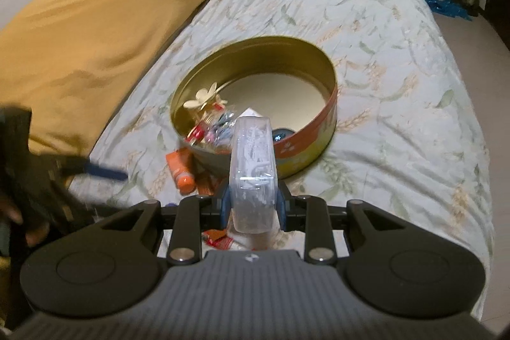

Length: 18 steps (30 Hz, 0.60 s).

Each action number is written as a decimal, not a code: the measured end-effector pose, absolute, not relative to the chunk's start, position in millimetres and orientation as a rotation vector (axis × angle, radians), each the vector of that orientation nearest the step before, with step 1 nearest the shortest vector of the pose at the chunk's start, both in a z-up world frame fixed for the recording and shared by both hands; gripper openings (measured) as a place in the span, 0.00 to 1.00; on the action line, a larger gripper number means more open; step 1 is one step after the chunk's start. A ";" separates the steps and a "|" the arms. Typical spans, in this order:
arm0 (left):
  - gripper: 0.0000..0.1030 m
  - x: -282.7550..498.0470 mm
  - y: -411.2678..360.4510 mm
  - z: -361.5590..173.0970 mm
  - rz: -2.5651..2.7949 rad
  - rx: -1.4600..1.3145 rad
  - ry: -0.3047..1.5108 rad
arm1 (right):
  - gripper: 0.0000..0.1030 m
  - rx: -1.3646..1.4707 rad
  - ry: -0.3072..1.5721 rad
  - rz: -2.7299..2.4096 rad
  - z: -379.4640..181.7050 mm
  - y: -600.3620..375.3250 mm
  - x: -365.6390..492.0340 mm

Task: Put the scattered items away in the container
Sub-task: 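Carry the clear plastic box toward the tin with the right gripper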

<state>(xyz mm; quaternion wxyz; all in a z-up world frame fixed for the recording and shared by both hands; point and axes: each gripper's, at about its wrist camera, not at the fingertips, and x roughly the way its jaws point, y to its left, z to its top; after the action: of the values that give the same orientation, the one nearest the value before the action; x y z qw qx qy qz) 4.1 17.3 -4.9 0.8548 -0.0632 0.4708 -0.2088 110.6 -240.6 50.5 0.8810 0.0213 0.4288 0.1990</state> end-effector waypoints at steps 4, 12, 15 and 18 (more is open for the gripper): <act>0.98 -8.9 -6.3 -21.8 -0.471 0.043 0.983 | 0.31 0.043 0.869 0.417 58.3 -239.8 116.6; 0.95 -7.1 -23.4 -48.0 -0.515 0.129 0.983 | 0.31 0.029 0.843 0.431 70.4 -234.0 126.3; 0.95 2.0 -20.7 -52.7 -0.530 0.104 0.992 | 0.31 0.032 0.840 0.433 71.1 -233.4 131.4; 0.95 9.3 -22.0 -59.2 -0.522 0.122 1.002 | 0.31 0.032 0.842 0.433 70.5 -232.0 136.8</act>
<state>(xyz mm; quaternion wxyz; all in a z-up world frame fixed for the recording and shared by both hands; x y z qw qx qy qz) 9.3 -22.0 -59.2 0.8429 0.0579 0.4744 -0.2473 136.8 -232.0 70.5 0.8898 0.0156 0.4055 0.2087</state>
